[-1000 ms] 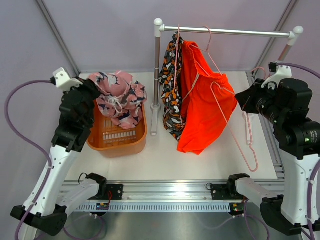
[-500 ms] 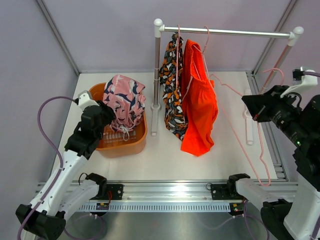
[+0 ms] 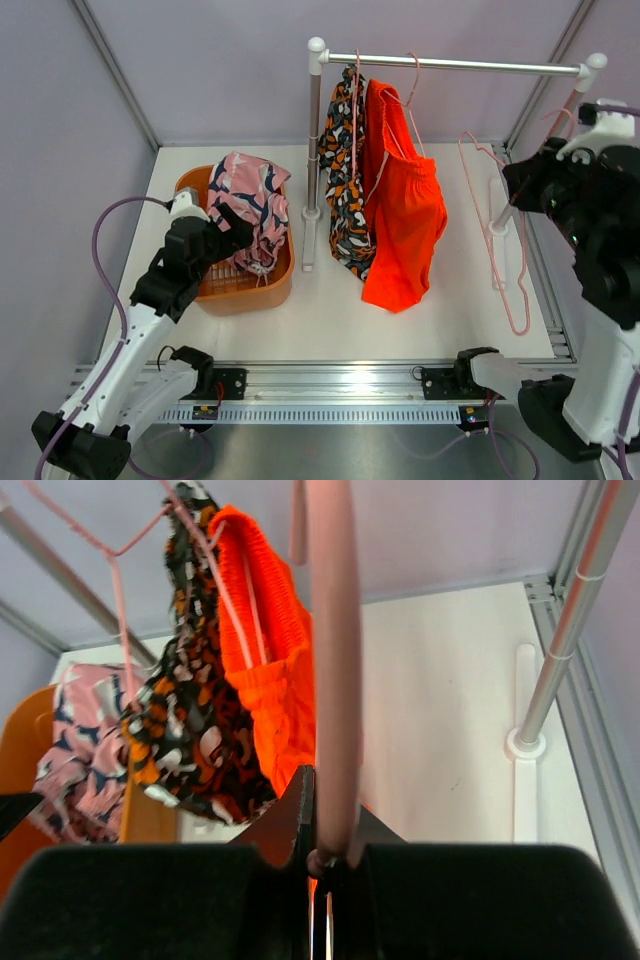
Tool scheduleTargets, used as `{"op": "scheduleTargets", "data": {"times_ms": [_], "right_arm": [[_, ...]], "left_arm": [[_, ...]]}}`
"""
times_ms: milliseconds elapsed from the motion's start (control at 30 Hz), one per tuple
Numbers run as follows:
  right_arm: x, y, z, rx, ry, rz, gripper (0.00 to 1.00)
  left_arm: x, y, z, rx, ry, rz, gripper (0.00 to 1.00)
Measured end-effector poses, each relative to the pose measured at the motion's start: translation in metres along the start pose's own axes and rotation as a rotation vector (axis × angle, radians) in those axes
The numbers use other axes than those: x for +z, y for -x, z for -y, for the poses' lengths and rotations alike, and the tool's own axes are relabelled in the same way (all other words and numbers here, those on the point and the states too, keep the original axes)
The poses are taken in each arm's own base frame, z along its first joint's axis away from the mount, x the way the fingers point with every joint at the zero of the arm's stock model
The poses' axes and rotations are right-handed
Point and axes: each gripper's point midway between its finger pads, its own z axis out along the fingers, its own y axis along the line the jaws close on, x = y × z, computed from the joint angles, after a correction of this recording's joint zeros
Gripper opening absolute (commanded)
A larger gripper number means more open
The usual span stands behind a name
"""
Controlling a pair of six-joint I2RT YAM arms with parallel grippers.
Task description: Remove the shorts from the hanger
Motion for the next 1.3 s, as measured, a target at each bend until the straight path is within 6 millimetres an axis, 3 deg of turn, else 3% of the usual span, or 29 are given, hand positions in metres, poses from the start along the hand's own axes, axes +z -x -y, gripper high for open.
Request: {"op": "scheduleTargets", "data": {"times_ms": [300,433,633,800,1100,1300], "right_arm": [[0.134,0.006,0.012,-0.050,-0.092,-0.124,0.00],[0.172,0.010,0.019,-0.039,-0.085,-0.127,0.00],[0.196,0.027,0.019,-0.042,-0.030,-0.070,0.00],[0.217,0.031,0.015,-0.064,0.013,-0.050,0.00],[0.266,0.001,0.023,-0.068,0.023,-0.136,0.00],[0.269,-0.005,0.028,-0.063,-0.002,-0.155,0.00]], "left_arm": [[-0.038,0.003,0.025,-0.011,-0.173,-0.020,0.99],[-0.053,0.005,0.036,0.007,-0.245,-0.035,0.99],[-0.074,0.006,0.039,0.060,-0.303,-0.031,0.99],[-0.079,0.002,0.034,0.107,-0.303,-0.042,0.99],[-0.084,-0.007,0.022,0.207,-0.287,-0.060,0.99],[-0.085,-0.013,0.015,0.259,-0.276,-0.075,0.99]]}}
